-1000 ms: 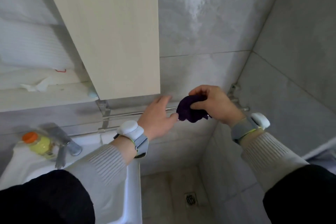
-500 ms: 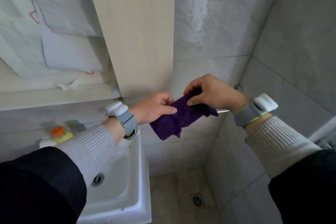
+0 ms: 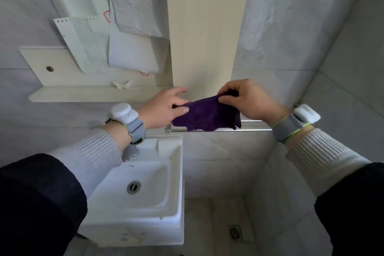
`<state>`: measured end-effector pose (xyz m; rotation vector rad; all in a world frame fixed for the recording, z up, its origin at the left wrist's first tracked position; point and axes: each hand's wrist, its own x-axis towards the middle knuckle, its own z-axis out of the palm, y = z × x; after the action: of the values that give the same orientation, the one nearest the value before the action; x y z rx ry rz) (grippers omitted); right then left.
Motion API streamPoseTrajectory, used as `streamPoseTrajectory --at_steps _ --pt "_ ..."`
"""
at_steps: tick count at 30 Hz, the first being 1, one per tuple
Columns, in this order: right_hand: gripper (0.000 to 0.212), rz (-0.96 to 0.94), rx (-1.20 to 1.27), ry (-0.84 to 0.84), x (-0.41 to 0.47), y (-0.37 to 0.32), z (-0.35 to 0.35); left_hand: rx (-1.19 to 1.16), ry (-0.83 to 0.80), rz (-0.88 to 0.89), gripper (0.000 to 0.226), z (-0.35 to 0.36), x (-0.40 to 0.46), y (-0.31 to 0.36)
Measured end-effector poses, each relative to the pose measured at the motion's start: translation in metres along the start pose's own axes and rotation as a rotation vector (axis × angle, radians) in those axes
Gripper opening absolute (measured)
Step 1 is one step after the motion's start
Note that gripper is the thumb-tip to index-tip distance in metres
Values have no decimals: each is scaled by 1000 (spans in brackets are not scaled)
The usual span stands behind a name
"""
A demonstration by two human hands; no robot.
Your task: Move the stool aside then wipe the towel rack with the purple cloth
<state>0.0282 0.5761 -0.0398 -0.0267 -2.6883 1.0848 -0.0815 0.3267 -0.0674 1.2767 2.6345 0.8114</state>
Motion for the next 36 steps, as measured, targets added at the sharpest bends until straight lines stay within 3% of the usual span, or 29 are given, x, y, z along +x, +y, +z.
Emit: streamPoseTrajectory --at_steps 6,10,14,22,28,36 --pt "12 40 131 -51 5 -2 23 -160 115 -130 13 -12 -21 -13" --pt "24 32 70 -151 3 -2 49 -103 0 -208 17 -9 -41 -33" --pt "23 67 52 -231 -9 6 87 -53 -144 -286 24 6 -63 -54" --pt "23 112 -40 -340 -34 26 158 -5 -217 -328 22 52 -99 -94" --pt "22 162 -38 -438 -56 33 194 -101 -309 -429 22 84 -130 -115" --pt "24 323 -13 -687 -76 66 246 -130 -640 -491 26 128 -143 -147"
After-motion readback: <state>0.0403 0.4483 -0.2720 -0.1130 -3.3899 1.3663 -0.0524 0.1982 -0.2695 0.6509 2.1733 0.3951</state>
